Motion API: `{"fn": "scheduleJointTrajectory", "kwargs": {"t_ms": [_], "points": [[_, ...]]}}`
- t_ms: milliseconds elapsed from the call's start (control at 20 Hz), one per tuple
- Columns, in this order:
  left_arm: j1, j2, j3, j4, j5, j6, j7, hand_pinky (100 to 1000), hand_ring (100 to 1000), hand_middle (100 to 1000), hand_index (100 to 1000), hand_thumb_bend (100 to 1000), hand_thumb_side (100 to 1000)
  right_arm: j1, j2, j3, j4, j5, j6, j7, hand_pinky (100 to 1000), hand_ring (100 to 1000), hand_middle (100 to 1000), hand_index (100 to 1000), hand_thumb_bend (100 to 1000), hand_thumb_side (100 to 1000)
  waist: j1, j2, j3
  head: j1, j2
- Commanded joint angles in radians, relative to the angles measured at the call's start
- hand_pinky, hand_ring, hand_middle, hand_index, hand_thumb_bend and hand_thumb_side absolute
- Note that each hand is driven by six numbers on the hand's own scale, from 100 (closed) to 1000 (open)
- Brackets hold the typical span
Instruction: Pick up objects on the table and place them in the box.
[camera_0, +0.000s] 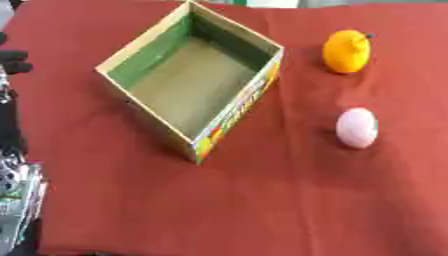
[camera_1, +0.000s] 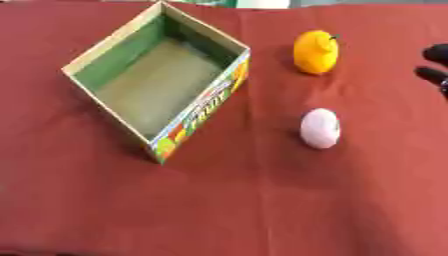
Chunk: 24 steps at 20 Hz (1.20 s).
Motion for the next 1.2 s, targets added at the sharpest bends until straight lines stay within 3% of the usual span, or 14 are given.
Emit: {"fn": "scheduleJointTrajectory", "kwargs": {"t_ms": [50, 550, 1200], "points": [[-0.002, 0.019, 0.006, -0.02, 0.0, -0.002, -0.009, 568, 576, 630, 764, 100, 666, -0.003, -0.036, -0.011, -0.016, 0.018, -0.004, 0.006, 792, 797, 672, 901, 100, 1000, -0.001, -0.015, -0.002, -0.012, -0.004], [0.004, 0.019, 0.006, -0.02, -0.003, 0.0, -0.018, 569, 574, 630, 762, 100, 664, 0.008, -0.126, -0.009, -0.016, 0.098, -0.007, 0.034, 811, 827, 712, 916, 100, 1000, -0.005, -0.025, -0.002, -0.026, -0.008], [0.02, 0.026, 0.005, -0.02, -0.006, 0.005, -0.024, 571, 574, 631, 759, 100, 663, -0.052, -0.429, 0.038, -0.016, 0.29, 0.038, 0.216, 829, 874, 814, 940, 100, 1000, -0.014, -0.049, -0.011, -0.027, 0.0]]}}
